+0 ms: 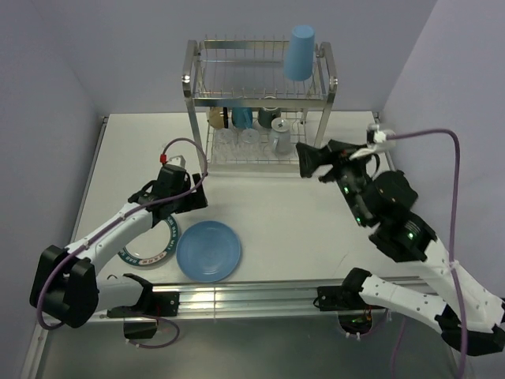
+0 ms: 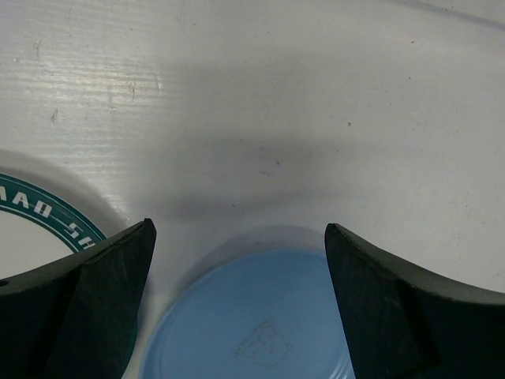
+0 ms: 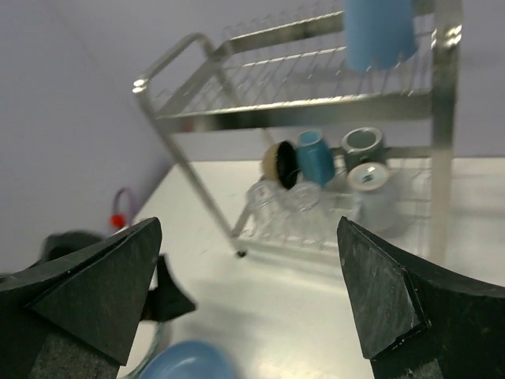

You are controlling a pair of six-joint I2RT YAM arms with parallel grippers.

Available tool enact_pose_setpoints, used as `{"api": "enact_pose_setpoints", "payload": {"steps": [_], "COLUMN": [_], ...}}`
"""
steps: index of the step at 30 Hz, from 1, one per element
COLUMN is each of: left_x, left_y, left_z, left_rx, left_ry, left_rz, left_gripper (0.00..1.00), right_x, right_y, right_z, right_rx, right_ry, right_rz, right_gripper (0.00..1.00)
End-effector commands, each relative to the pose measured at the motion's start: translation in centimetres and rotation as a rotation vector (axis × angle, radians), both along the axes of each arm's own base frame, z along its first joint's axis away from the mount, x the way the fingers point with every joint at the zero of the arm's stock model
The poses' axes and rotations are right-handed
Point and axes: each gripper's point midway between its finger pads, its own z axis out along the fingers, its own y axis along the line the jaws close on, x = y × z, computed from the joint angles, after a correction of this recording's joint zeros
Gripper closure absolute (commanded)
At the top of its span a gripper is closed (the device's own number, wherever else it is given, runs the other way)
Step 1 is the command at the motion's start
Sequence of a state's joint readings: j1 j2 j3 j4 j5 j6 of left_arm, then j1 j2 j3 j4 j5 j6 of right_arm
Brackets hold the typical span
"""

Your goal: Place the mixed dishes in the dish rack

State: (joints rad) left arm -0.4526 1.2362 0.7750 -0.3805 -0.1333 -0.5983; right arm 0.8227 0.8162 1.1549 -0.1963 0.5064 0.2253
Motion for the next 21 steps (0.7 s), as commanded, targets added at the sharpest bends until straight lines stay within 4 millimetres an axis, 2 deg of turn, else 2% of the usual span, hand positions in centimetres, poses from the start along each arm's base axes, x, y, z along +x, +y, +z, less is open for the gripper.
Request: {"api": "enact_pose_setpoints", "payload": {"steps": [1,3,8,10,14,17,21], "left_x": [0.5,0.2,-0.8,-1.6,-2.8,-3.3,-4.4], "left_y": [-0.6,-0.8,-2.1,-3.0,-3.5,-3.6,-3.9], "left_z": [0.0,-1.3,-4.5,-4.9,-5.5,-5.3,-6.1], "left_rx": [-0.026,-0.049,-0.094,-0.139,-0.176,-0.192,-0.231], "left_ry": [-0.022,0.023,0.146,0.186,0.235,0.249,0.295], "left_rz": [-0.097,-0.112,-0.177,-0.221,-0.24,-0.239,-0.226], "left_gripper": [0.06,0.08,0.11,0.13,0.15,0.15,0.16], "right_x": [-2.5,-4.2,-6.2,-6.9,-7.9,-8.4,-9.3], "right_y": [1.5,1.4,0.7,0.4,-0.7,-1.1,-1.6], "right_z": [-2.8,-3.7,-5.1,-5.9,-7.0,-7.5,-7.1], "right_rx": [0.082,0.078,0.076,0.078,0.08,0.09,0.123], "right_ry": [0.089,0.115,0.144,0.148,0.148,0.141,0.12], "right_rz": [0.124,0.177,0.239,0.255,0.264,0.274,0.295], "right_gripper": [0.0,0.0,0.0,0.0,0.0,0.0,0.0]}}
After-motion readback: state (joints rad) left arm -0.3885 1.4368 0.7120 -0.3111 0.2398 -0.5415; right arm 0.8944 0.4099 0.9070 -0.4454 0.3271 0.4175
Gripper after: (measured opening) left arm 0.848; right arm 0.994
